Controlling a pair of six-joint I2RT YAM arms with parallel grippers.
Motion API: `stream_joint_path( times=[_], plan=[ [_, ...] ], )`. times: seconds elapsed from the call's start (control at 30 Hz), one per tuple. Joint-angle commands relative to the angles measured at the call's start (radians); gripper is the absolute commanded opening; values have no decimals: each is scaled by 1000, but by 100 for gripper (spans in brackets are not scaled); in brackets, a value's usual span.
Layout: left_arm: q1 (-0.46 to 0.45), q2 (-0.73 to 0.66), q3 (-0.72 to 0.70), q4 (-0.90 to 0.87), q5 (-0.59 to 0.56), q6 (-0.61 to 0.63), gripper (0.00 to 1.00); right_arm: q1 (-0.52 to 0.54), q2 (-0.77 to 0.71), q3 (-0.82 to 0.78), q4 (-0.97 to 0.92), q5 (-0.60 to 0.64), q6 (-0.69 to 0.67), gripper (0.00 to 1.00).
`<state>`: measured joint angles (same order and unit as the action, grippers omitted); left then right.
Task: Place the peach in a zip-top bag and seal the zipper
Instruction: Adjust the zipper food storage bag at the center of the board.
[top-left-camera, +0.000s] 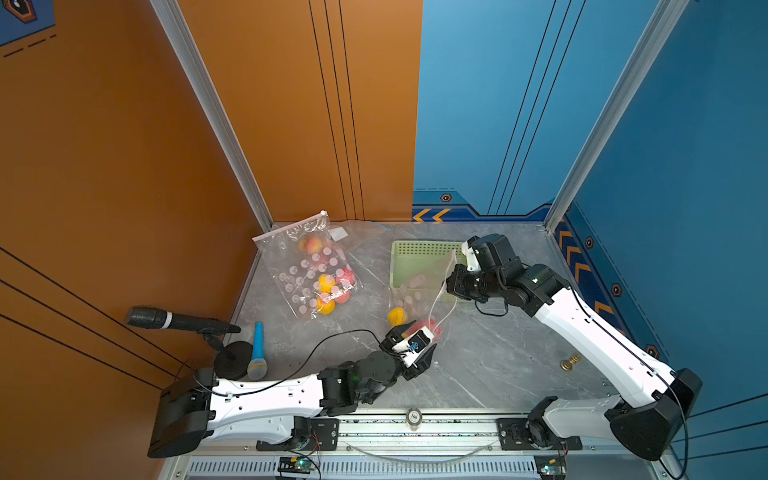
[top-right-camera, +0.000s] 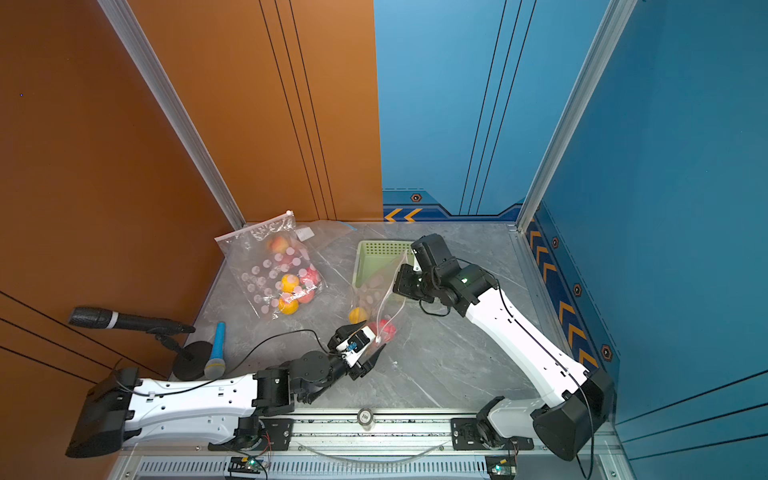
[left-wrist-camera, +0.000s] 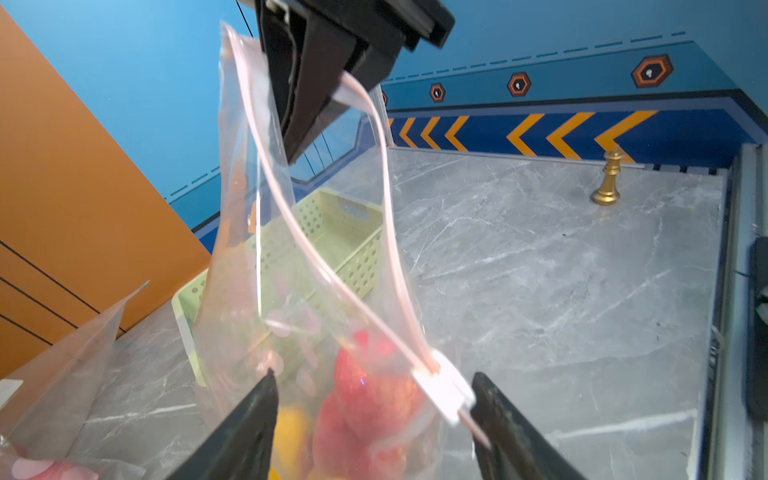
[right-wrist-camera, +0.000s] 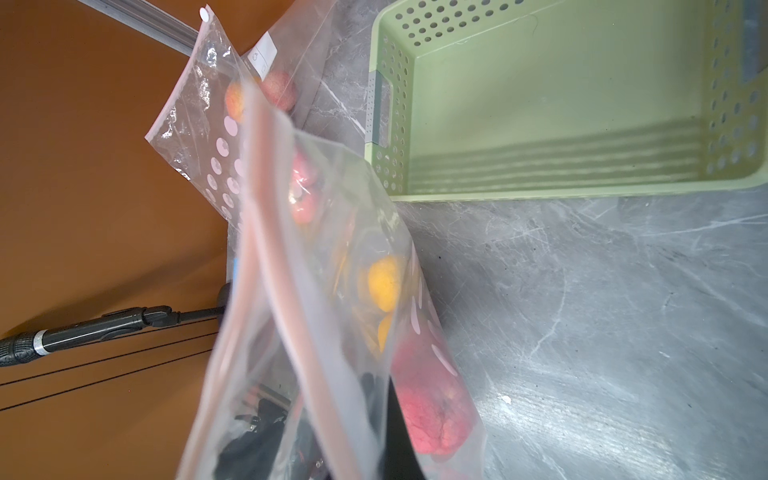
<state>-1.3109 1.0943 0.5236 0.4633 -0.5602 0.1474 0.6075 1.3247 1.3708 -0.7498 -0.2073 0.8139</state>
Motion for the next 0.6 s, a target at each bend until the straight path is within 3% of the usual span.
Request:
stream_joint_path(
  times=[0.0,0.17,0.23,0.3,0.4,0.57],
  plan=[
    [-29,51,48,80,-54,-14,77,-5,-22,-9,6,24,16,0],
    [-59,121,70,140,-115,-12,78,-5,-19,-15,14,19,18,0],
    [-63,138,77,140,-191,-23,73,-6,-17,-13,15,16,18,0],
    [-62,148,79,131,-252,-37,60,-5,-18,-13,15,17,18,0],
    [-62,137,86,80,-306,-47,32,-5,-19,-15,14,15,18,0],
    [-49,50,98,-12,-274,-18,13,-8,-13,0,-12,15,-6,0]
  ],
)
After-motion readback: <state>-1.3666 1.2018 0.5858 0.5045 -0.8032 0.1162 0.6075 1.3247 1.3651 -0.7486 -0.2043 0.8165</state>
